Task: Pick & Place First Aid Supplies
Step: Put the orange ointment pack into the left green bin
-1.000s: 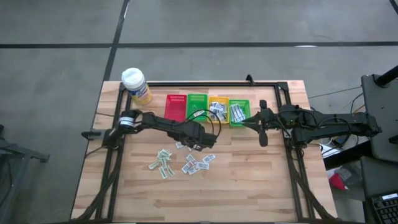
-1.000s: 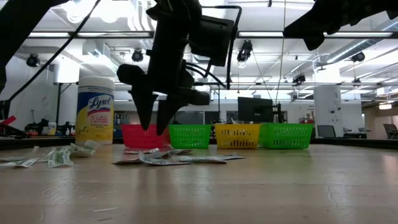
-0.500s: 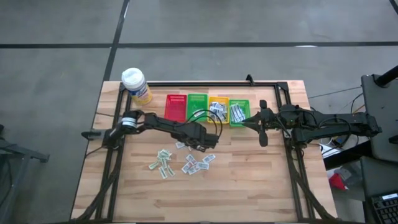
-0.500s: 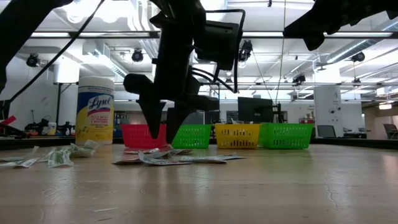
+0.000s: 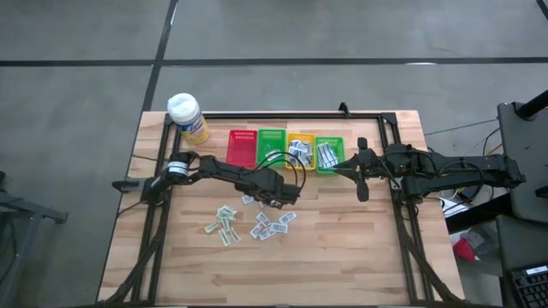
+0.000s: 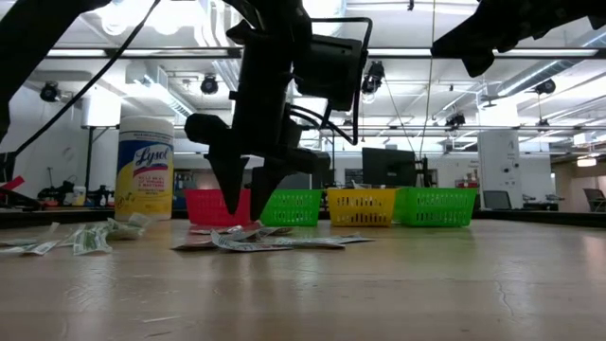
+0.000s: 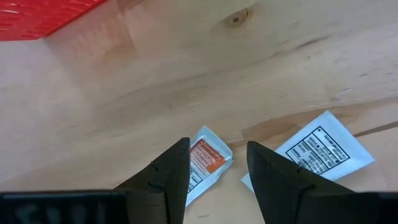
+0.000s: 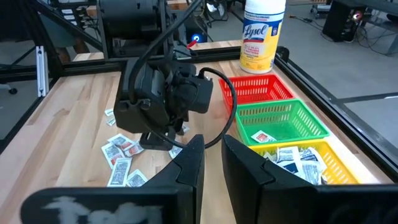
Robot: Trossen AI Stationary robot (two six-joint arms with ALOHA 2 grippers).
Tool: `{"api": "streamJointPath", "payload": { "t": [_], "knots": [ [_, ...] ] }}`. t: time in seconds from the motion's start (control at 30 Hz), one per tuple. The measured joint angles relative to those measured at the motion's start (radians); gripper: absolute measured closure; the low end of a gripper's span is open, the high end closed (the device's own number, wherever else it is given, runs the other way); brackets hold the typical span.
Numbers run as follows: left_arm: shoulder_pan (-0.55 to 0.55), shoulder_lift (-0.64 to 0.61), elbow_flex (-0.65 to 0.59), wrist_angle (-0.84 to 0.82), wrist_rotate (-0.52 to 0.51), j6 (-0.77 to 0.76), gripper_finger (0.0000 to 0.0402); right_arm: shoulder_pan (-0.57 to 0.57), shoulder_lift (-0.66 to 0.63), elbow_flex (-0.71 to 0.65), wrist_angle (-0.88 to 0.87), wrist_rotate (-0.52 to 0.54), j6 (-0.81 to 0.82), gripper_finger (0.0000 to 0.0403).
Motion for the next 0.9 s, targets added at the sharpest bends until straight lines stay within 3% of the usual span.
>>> {"api": "streamJointPath", "payload": {
  "t": [0.3, 0.57, 0.9],
  "knots": [
    [0.0, 0.0, -0.003, 0.004, 0.019, -0.038, 0.0241, 0.0, 0.0, 0.0, 0.0, 0.0, 0.0, 0.0351],
    [0.003, -0.006, -0.097, 0.071, 0.087, -0.083, 0.0241, 0.0, 0.0, 0.0, 0.0, 0.0, 0.0, 0.0351],
    [0.006, -0.007, -0.127, 0.11, 0.088, -0.097, 0.0241, 0.0, 0.0, 0.0, 0.001, 0.0, 0.001, 0.0351]
  ]
}}
